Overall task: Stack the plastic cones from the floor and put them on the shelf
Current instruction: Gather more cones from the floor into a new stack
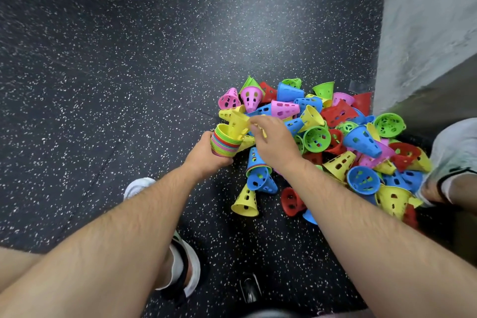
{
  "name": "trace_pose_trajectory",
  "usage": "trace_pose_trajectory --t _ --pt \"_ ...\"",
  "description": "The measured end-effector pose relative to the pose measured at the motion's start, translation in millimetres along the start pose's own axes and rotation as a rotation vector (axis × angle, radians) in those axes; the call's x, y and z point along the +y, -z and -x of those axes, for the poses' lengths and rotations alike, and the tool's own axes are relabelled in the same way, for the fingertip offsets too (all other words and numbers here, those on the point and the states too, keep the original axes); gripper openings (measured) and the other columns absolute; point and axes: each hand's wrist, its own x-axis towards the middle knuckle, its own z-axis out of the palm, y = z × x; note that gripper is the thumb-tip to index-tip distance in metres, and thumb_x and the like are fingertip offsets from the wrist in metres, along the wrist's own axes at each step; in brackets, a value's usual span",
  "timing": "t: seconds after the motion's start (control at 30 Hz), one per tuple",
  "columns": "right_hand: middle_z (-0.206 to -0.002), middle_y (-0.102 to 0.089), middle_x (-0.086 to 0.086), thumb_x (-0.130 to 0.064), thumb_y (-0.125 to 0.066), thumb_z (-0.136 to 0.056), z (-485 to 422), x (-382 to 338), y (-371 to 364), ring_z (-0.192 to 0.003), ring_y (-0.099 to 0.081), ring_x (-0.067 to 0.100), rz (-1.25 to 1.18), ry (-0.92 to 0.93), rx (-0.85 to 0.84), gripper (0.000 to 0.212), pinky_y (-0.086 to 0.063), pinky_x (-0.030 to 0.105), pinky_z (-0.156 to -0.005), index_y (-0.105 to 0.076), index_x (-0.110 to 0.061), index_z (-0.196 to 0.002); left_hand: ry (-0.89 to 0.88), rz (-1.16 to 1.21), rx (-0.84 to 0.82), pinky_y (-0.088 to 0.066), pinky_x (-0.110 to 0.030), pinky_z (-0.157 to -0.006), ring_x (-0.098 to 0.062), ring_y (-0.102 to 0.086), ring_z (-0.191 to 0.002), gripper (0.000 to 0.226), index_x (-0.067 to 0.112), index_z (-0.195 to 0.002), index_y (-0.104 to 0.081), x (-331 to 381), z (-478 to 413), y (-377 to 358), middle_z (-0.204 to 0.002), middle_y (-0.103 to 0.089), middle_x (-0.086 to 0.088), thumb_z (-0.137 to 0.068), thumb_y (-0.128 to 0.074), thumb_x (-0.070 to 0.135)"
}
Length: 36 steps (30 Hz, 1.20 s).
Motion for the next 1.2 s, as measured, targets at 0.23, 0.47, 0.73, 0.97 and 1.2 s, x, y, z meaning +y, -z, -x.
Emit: trace_pose_trajectory --t 0.23,0.47,0.73,0.97,1.2 --pt "-0.130 -0.059 0.004 -0.017 -0.039 -0.103 6 3 -17 -0.123 -0.048 0.022 0.036 -0.094 -0.171 0.039 -0.042 0.038 -0.103 -0.050 -0.018 -0.140 0.032 -0.001 0.038 -0.059 -0.041 -0.075 -0.019 -0.068 -0.083 0.070 0.020 -0.123 -0.044 -9 3 4 -0.099 -0.066 -0.002 -0.068 -0.087 0.023" --pt "-0.159 -0.027 0.003 0.006 -0.051 -0.084 -19 3 -47 -0.140 -0.031 0.029 0.439 0.059 -0.431 0.057 -0.039 0.042 -0.109 -0.055 -0.017 -0.136 0.101 0.021 0.060 -0.052 -0.035 -0.062 -0.021 -0.065 -0.071 0.072 0.022 -0.116 -0.045 -19 0 15 -0.092 -0.068 -0.005 -0.058 -0.086 0.033" --pt "-0.121 -0.053 0.013 0.007 -0.060 -0.082 -23 19 -51 -0.109 -0.051 0.036 0.477 0.117 -0.221 0.024 -0.044 0.039 -0.071 -0.061 -0.005 -0.103 0.125 0.044 0.023 -0.049 -0.030 -0.058 -0.018 -0.063 -0.071 0.066 0.018 -0.116 -0.043 -23 0 14 -0.091 -0.064 -0.006 -0.062 -0.081 0.019" --pt "-0.108 -0.062 0.011 -0.013 -0.049 -0.100 -21 -5 -13 -0.102 -0.055 0.030 0.031 0.008 0.165 0.019 -0.046 0.042 -0.089 -0.064 -0.003 -0.108 0.130 0.069 -0.048 -0.043 -0.025 -0.047 -0.015 -0.057 -0.058 0.074 0.018 -0.118 -0.039 -17 0 15 -0.091 -0.065 -0.011 -0.061 -0.087 0.018" --pt "-0.106 -0.068 -0.001 -0.021 -0.054 -0.100 13 -26 -29 -0.100 -0.057 0.010 -0.148 0.020 -0.083 0.022 -0.044 0.026 -0.091 -0.069 -0.011 -0.112 0.068 0.147 -0.099 -0.044 -0.032 -0.048 -0.019 -0.054 -0.055 0.076 0.017 -0.116 -0.039 -7 7 6 -0.091 -0.064 -0.012 -0.064 -0.093 0.013"
